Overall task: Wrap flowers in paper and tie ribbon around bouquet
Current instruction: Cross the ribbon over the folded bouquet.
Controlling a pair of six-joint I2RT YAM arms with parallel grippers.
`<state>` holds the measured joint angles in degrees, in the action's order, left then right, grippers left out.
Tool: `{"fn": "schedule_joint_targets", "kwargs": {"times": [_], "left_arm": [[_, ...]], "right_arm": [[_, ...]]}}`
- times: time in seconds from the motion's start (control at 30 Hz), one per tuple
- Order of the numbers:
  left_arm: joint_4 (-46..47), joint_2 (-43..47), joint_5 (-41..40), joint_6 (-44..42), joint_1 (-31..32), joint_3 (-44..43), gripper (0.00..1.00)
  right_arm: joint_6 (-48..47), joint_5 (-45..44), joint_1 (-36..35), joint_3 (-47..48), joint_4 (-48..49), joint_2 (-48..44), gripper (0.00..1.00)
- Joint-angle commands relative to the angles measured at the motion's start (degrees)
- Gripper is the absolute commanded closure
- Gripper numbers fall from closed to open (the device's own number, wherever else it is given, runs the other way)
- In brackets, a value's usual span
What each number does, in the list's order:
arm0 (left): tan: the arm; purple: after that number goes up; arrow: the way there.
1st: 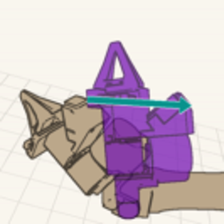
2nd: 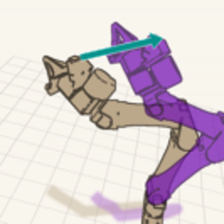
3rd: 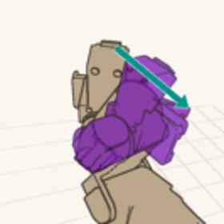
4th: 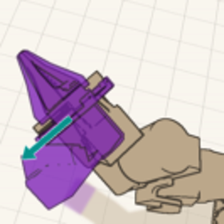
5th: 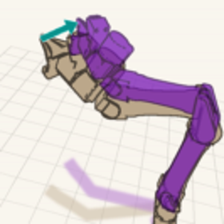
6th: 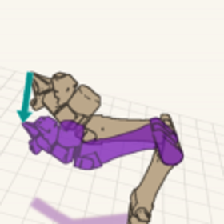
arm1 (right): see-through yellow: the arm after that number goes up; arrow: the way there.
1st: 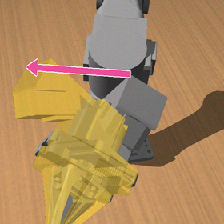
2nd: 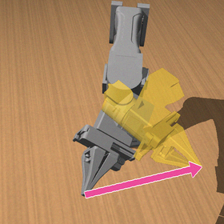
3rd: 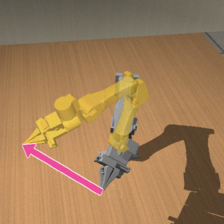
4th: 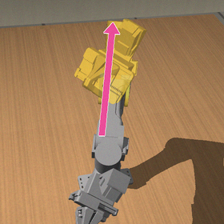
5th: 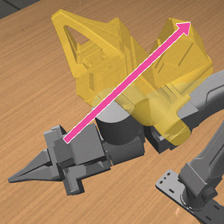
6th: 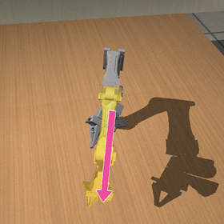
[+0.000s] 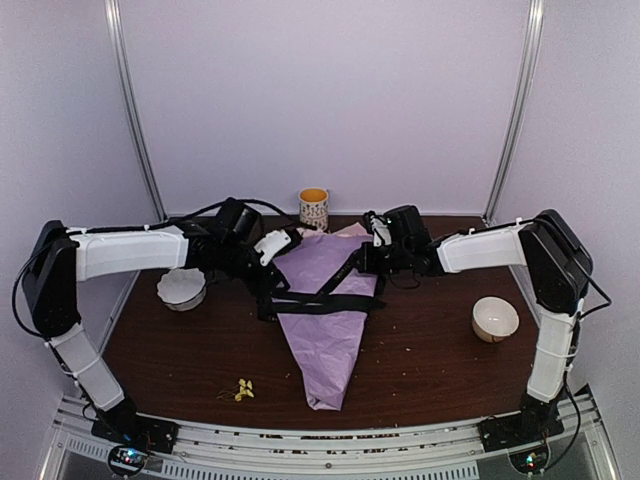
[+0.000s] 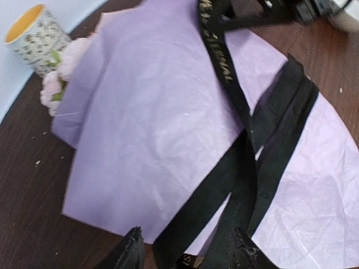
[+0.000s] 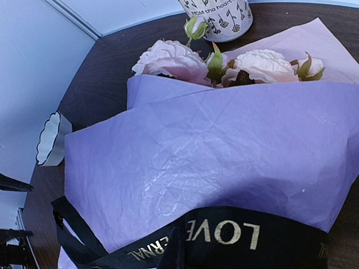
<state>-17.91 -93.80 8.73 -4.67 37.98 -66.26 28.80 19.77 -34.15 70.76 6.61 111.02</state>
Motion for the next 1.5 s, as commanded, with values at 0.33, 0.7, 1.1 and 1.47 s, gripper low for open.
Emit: {"fn": "schedule_joint_targets", "kwargs": {"times": [0.33, 0.7, 1.1, 1.47], "left_arm": [[-12.7, -17.0, -10.13, -20.55, 4.83, -13.84, 0.45], [-9.98, -16.82, -5.2, -20.85, 4.56, -13.62, 0.48], [-4.42, -5.49, 6.51, -27.09, 6.87, -5.11, 0.4], [-5.56, -13.14, 0.61, -33.52, 8.74, -6.66, 0.4]], "right_arm": [[-0.08, 1.39, -0.74, -2.6, 0.35, -3.29, 1.0], [-0.32, 1.42, -0.65, -2.73, -0.48, -3.75, 1.0], [-1.84, -1.66, -0.83, -2.76, -5.23, -6.67, 1.0], [-2.09, -2.02, -0.83, -4.1, -6.27, -9.35, 1.0]]}}
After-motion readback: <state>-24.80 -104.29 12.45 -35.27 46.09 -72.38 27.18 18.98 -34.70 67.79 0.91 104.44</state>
